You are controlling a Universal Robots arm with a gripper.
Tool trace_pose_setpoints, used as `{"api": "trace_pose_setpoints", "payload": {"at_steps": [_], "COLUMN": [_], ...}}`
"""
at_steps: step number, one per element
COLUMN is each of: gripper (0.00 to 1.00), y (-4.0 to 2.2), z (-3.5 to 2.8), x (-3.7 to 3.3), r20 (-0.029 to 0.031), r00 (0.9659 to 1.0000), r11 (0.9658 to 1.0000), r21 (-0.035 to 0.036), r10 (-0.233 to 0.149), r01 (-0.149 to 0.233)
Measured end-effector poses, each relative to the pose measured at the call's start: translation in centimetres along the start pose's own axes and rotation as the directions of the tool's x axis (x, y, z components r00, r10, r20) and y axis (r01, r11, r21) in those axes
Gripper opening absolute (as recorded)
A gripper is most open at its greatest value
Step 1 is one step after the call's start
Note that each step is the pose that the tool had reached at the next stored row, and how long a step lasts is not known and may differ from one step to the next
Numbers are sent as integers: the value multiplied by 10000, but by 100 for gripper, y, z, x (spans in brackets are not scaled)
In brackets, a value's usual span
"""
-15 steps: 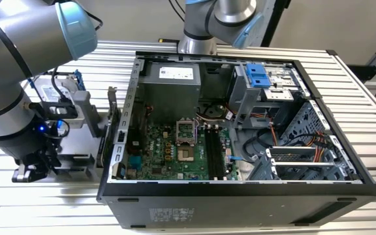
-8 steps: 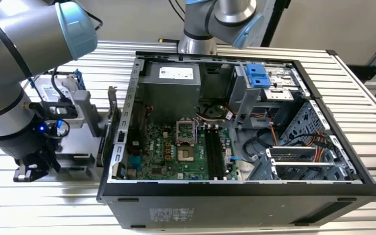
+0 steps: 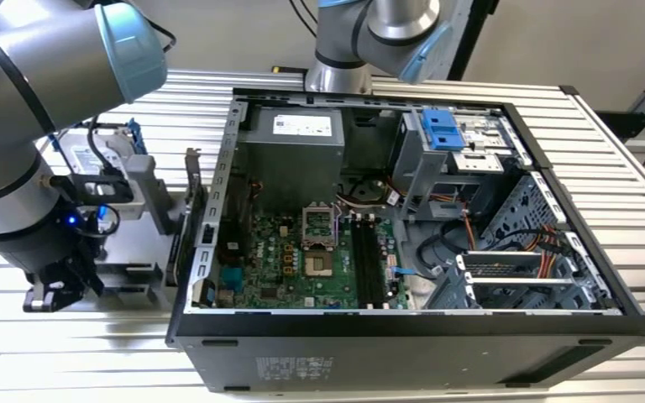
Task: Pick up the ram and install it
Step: 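Pick up the ram and move it above insertion slot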
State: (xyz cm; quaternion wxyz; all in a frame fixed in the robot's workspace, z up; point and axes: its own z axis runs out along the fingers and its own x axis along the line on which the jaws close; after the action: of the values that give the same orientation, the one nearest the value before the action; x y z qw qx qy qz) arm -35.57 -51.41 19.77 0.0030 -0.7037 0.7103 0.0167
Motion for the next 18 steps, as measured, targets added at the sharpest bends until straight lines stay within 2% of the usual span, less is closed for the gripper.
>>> {"api": "trace_pose_setpoints", "payload": {"at_steps": [14, 18], "gripper": [0, 0], "y": [0, 1], "z": [-1, -54], "x": [0, -2], "r20": [-2, -1], "r00": [10000, 10000], "r11": [10000, 10000], "r21": [-3, -2], "r10": [-77, -82], "r01": [77, 82]}}
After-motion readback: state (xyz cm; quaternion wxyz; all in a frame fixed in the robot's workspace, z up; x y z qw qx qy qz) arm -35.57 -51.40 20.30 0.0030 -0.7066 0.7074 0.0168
